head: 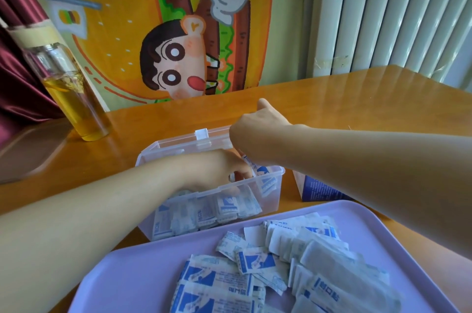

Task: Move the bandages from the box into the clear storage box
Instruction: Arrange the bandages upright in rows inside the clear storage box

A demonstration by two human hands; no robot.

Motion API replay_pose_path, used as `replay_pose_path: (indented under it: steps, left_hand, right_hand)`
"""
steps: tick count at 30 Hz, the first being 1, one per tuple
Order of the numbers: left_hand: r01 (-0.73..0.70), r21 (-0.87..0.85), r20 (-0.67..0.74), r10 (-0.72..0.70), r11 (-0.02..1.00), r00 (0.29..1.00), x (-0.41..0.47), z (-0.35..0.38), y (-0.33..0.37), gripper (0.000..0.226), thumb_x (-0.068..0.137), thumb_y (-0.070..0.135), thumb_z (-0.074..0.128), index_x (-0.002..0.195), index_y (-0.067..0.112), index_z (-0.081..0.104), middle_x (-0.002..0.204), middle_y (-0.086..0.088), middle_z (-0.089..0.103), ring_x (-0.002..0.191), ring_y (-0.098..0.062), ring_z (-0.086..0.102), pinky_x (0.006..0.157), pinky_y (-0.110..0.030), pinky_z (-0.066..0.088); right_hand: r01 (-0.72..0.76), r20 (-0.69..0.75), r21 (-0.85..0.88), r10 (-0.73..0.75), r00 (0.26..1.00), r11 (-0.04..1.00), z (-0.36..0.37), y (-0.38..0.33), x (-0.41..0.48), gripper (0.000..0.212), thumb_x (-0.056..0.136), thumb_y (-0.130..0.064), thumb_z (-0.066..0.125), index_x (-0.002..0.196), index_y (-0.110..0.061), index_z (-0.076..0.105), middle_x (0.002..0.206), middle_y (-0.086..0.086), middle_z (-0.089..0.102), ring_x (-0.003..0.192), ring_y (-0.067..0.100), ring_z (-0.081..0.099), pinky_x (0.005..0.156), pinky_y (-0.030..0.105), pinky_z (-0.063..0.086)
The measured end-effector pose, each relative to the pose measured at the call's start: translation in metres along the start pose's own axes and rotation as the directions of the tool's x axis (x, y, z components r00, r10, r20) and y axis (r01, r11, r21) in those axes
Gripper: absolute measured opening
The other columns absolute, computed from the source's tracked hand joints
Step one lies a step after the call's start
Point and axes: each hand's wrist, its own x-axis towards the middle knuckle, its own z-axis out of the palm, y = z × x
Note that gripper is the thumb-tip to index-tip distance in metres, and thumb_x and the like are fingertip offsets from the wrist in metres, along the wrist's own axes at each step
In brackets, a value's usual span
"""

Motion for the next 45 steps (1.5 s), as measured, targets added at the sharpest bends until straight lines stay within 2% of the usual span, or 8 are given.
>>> replay_pose_path:
  steps: [12, 18, 22, 27, 33, 37, 40, 45]
  left_hand:
    - [0.038, -0.130, 0.015, -0.036, 0.991, 0.999, -0.001, -0.002, -0.003, 0.019, 0.093, 0.031, 0.058, 0.110, 0.033, 0.066, 0.074, 0.037, 0.046, 0.062, 0.018, 0.048, 0.058, 0.002, 0.035]
    - [0.080, -0.014, 0.030, -0.080, 0.997, 0.996, -0.005, -0.005, 0.006, 0.036, 0.095, 0.033, 0.051, 0.127, 0.019, 0.059, 0.123, 0.001, 0.060, 0.105, -0.010, 0.054, 0.078, -0.012, 0.035]
    - [0.072, 0.006, 0.047, -0.072, 0.997, 0.996, -0.005, -0.009, 0.009, 0.035, 0.096, 0.027, 0.049, 0.131, 0.022, 0.056, 0.131, 0.001, 0.053, 0.108, -0.007, 0.048, 0.074, -0.008, 0.027]
    - [0.101, 0.022, 0.014, -0.101, 0.995, 0.995, -0.008, -0.014, 0.008, 0.032, 0.098, 0.021, 0.046, 0.123, 0.033, 0.061, 0.116, 0.010, 0.057, 0.090, 0.004, 0.050, 0.067, -0.007, 0.035]
    - [0.120, -0.047, -0.439, -0.128, 0.992, 0.889, -0.060, -0.030, 0.018, 0.028, 0.095, 0.015, 0.050, 0.111, 0.033, 0.065, 0.099, 0.016, 0.056, 0.083, 0.002, 0.050, 0.066, -0.011, 0.034]
    - [0.051, 0.009, -0.625, -0.034, 0.999, 0.780, -0.110, -0.012, 0.045, 0.024, 0.094, 0.013, 0.052, 0.105, 0.028, 0.067, 0.097, 0.011, 0.056, 0.086, -0.004, 0.052, 0.070, -0.006, 0.035]
    - [0.008, 0.104, -0.467, 0.041, 0.995, 0.883, -0.138, 0.013, 0.069, 0.023, 0.094, 0.019, 0.052, 0.108, 0.031, 0.066, 0.099, 0.016, 0.055, 0.088, 0.002, 0.053, 0.075, -0.010, 0.037]
    - [0.036, 0.100, -0.205, -0.014, 0.994, 0.979, -0.152, 0.057, 0.093, 0.026, 0.093, 0.035, 0.054, 0.119, 0.037, 0.057, 0.112, 0.018, 0.050, 0.100, 0.003, 0.048, 0.091, -0.020, 0.039]
  right_hand:
    - [0.032, 0.159, -0.015, -0.029, 0.987, 0.999, 0.000, -0.011, 0.002, 0.019, 0.097, -0.029, 0.040, 0.085, -0.020, 0.052, 0.082, -0.004, 0.052, 0.094, 0.020, 0.050, 0.102, 0.043, 0.020]
    - [0.049, 0.124, -0.033, -0.045, 0.991, 0.998, 0.000, -0.004, 0.003, 0.016, 0.094, -0.018, 0.049, 0.078, -0.018, 0.046, 0.070, -0.006, 0.039, 0.087, 0.018, 0.042, 0.097, 0.039, 0.024]
    - [0.023, 0.076, 0.072, -0.029, 0.997, 0.997, -0.007, 0.008, 0.004, 0.030, 0.091, -0.016, 0.055, 0.121, -0.019, 0.053, 0.091, -0.005, 0.044, 0.098, 0.018, 0.041, 0.097, 0.037, 0.027]
    - [-0.037, -0.106, 0.167, 0.055, 0.993, 0.985, -0.014, 0.017, -0.010, 0.023, 0.093, -0.020, 0.054, 0.115, -0.021, 0.060, 0.105, -0.006, 0.057, 0.111, 0.021, 0.049, 0.100, 0.039, 0.029]
    - [-0.029, -0.281, 0.528, 0.207, 0.937, 0.849, -0.028, 0.012, -0.066, 0.017, 0.091, -0.022, 0.054, 0.095, -0.023, 0.071, 0.093, -0.001, 0.069, 0.088, 0.020, 0.063, 0.087, 0.035, 0.050]
    - [-0.033, -0.096, 0.542, 0.100, 0.990, 0.840, -0.017, 0.004, -0.117, 0.015, 0.085, -0.031, 0.064, 0.088, -0.019, 0.072, 0.083, -0.006, 0.069, 0.076, 0.014, 0.063, 0.072, 0.028, 0.053]
    - [-0.066, 0.156, 0.473, -0.010, 0.988, 0.879, -0.005, -0.005, -0.154, 0.020, 0.082, -0.041, 0.066, 0.094, -0.026, 0.070, 0.085, -0.014, 0.065, 0.079, 0.007, 0.060, 0.069, 0.021, 0.047]
    - [-0.066, 0.233, 0.448, -0.045, 0.971, 0.892, 0.014, -0.028, -0.193, 0.028, 0.078, -0.051, 0.066, 0.094, -0.029, 0.065, 0.084, -0.016, 0.058, 0.072, 0.002, 0.051, 0.061, 0.017, 0.040]
